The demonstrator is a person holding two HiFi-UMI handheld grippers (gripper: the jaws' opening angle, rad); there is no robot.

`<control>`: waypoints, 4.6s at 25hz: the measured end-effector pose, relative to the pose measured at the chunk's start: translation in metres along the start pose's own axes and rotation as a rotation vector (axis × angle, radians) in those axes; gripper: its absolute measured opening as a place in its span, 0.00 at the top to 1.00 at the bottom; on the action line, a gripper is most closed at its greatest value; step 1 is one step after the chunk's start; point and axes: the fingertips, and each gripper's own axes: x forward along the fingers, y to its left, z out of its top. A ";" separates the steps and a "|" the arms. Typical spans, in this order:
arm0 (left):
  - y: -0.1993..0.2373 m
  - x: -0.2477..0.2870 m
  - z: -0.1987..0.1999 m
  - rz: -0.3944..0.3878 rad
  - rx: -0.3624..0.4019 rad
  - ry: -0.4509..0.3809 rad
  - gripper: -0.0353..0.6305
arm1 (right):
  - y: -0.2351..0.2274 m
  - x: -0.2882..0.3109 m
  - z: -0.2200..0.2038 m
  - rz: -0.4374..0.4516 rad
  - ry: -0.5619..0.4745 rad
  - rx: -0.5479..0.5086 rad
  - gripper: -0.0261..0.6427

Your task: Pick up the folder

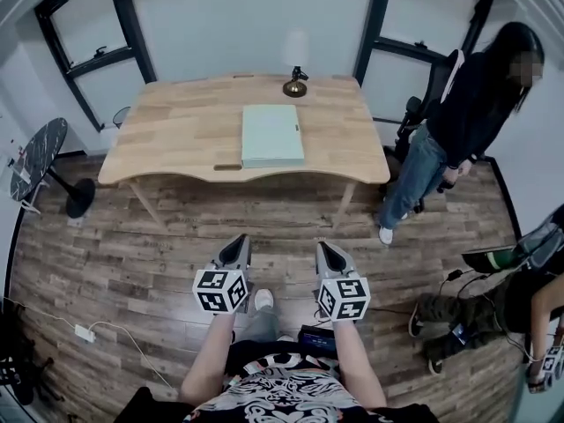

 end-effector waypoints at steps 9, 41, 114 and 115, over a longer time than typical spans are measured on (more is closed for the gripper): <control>0.050 0.081 0.019 -0.009 -0.042 -0.020 0.93 | -0.031 0.094 0.009 0.004 0.020 -0.008 0.95; 0.237 0.434 0.113 0.109 0.001 0.208 0.93 | -0.168 0.441 0.093 0.054 0.223 0.048 0.95; 0.258 0.453 0.096 0.029 -0.468 0.277 0.50 | -0.186 0.493 0.086 0.070 0.292 0.433 0.61; 0.258 0.452 0.100 0.031 -0.460 0.268 0.50 | -0.184 0.491 0.092 0.064 0.278 0.419 0.61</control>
